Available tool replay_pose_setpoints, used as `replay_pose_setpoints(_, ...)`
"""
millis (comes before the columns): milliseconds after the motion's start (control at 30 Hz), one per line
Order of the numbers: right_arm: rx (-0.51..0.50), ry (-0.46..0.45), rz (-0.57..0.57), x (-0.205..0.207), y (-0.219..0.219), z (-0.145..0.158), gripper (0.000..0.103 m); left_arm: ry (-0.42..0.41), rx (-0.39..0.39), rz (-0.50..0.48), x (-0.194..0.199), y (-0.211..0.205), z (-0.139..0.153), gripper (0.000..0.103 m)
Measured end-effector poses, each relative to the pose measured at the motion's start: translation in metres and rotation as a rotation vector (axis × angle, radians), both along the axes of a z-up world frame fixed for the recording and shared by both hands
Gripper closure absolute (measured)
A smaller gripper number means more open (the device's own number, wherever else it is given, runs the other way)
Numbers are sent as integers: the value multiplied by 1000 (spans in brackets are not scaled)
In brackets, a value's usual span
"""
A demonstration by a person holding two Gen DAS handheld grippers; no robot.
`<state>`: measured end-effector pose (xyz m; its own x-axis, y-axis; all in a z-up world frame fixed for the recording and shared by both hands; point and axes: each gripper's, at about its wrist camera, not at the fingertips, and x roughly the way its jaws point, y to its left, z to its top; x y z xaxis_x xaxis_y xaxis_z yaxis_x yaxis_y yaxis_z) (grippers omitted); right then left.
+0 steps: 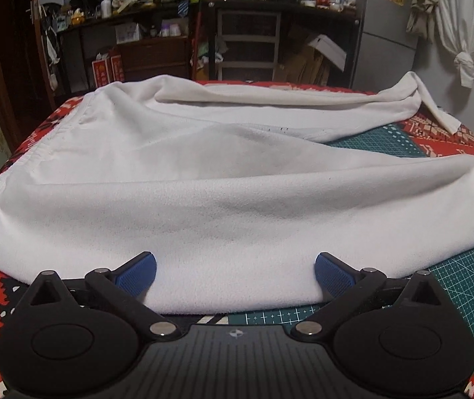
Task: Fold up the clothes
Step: 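Press both tools flat on the garment to smooth it over the mat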
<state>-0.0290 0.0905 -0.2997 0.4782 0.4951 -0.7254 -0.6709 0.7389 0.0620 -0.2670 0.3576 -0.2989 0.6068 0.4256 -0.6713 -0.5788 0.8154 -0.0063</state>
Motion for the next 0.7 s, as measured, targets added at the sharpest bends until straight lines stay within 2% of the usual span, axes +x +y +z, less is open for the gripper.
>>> replay_pose_setpoints(233,-35,-30,-35,-6,8,-1,0,-39,33,4,-6,-5,-4,0)
replay_pose_setpoints(400,-53,-11,-31,-4,10,0,0,-16,3,-29,-4,2,-1,0)
replay_pose_setpoints(500,-50,-19,-33,-6,10,0,0,-16,-39,-52,-8,10,3,5)
replay_pose_setpoints(600,-37,-25,-35,-7,7,0,0,-64,-139,-28,-21,25,12,22)
replay_pose_setpoints(667,-31,-29,-36,-8,6,-1,1,-112,-231,21,-35,40,18,42)
replay_pose_setpoints(700,-28,-32,-37,-8,5,-1,0,-137,-268,59,-43,48,19,47)
